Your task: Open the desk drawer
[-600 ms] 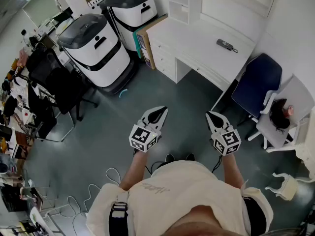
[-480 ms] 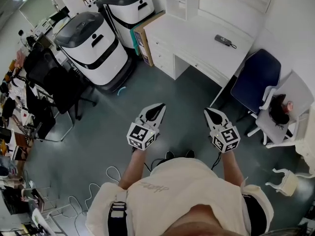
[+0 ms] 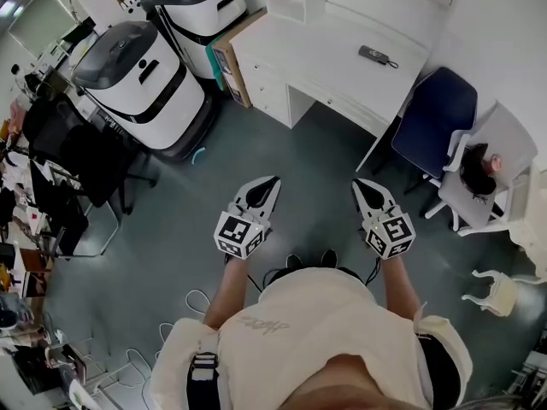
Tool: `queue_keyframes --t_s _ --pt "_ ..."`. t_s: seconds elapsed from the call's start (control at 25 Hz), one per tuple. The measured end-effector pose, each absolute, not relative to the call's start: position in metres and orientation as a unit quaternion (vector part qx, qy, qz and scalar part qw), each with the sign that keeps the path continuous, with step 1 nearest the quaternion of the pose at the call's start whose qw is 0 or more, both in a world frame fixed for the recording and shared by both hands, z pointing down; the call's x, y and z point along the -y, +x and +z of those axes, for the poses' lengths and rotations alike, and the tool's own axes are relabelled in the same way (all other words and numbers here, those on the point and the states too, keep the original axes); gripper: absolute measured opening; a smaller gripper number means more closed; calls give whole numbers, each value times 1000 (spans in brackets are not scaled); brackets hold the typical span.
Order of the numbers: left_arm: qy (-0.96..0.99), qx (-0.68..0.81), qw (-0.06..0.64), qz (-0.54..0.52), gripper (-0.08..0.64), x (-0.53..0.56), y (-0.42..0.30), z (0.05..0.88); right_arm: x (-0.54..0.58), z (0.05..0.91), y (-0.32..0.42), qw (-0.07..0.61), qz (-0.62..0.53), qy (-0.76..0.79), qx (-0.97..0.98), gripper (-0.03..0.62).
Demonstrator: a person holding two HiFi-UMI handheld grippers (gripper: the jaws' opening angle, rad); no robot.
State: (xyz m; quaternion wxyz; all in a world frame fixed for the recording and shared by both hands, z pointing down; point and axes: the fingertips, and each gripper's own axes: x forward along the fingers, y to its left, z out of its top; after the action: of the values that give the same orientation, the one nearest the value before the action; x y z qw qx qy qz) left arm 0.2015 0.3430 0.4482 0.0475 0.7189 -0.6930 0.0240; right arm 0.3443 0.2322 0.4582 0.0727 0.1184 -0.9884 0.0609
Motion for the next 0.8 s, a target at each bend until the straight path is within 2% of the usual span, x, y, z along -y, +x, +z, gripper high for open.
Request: queue_keyframes --t_s 0.6,0.8 --pt "715 690 107 -8 2 -358 157 494 -244 500 322 99 102 155 978 -5" --pt "707 700 107 -2 2 -340 134 499 -221 503 299 94 100 146 980 -5"
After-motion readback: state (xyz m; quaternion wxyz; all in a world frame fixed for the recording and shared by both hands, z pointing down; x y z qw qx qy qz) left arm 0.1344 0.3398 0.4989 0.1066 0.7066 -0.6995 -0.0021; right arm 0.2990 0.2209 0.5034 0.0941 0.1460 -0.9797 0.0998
